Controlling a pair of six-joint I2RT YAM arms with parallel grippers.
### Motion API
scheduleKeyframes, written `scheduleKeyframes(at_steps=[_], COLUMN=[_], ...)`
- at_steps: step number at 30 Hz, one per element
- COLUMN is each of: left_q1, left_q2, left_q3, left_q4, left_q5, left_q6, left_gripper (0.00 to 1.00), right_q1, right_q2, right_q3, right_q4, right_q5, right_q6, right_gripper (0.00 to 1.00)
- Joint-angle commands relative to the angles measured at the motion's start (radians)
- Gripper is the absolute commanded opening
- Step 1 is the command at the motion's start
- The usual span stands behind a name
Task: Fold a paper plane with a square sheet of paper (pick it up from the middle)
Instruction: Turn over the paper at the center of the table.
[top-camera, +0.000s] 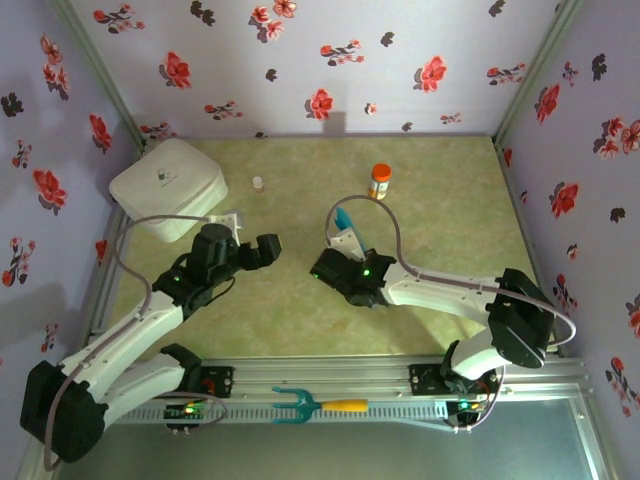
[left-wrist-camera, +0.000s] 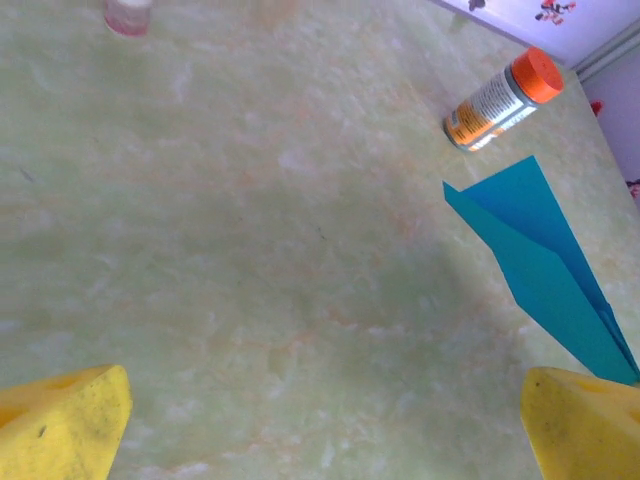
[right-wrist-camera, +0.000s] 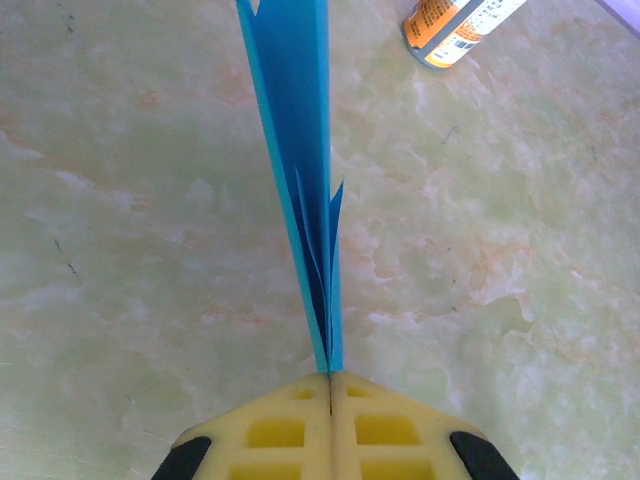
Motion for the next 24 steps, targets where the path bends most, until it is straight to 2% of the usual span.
scheduleKeyframes(at_steps=[1, 8, 9, 12, 15, 19, 24], left_q1=[-0.021, -0.023, -0.020, 0.039, 0.063, 0.066, 0.094], left_q2=[-0.023, -0.021, -0.025, 0.019, 0.077, 0.065, -0.002], left_q3=[0.024, 0.036, 0.036, 0.090, 0.142, 0.139, 0.081], left_q4=[-0.059, -0.090, -0.108, -0.227, -0.292, -0.264, -0.207], left_q5=[-0.147, -0.173, -0.181, -0.108, -0.066, -0.063, -0.050], left_q6=[0.066, 0.101, 0.069, 0.009, 0.013, -0.005, -0.028], left_gripper=[1.00, 1.00, 1.00, 1.00, 1.00, 1.00, 1.00], right_q1=[0.002, 0.000, -0.001, -0.003, -0.003, -0.002, -0.002], right_q2=[-0.008, 0.026, 0.026, 0.026, 0.051, 0.117, 0.132], right_q3=[-0.007, 0.004, 0.000, -0.025, -0.027, 0.007, 0.009], right_q4=[0.008, 0.003, 0.012, 0.061, 0.084, 0.055, 0.106], right_q5=[0.036, 0.014, 0.000, -0.073, -0.142, -0.209, -0.421], right_q6=[0.004, 0.008, 0.001, -0.018, -0.038, -0.046, -0.080], right_gripper=[0.01, 0.02, 0.03, 0.05, 0.05, 0.08, 0.16])
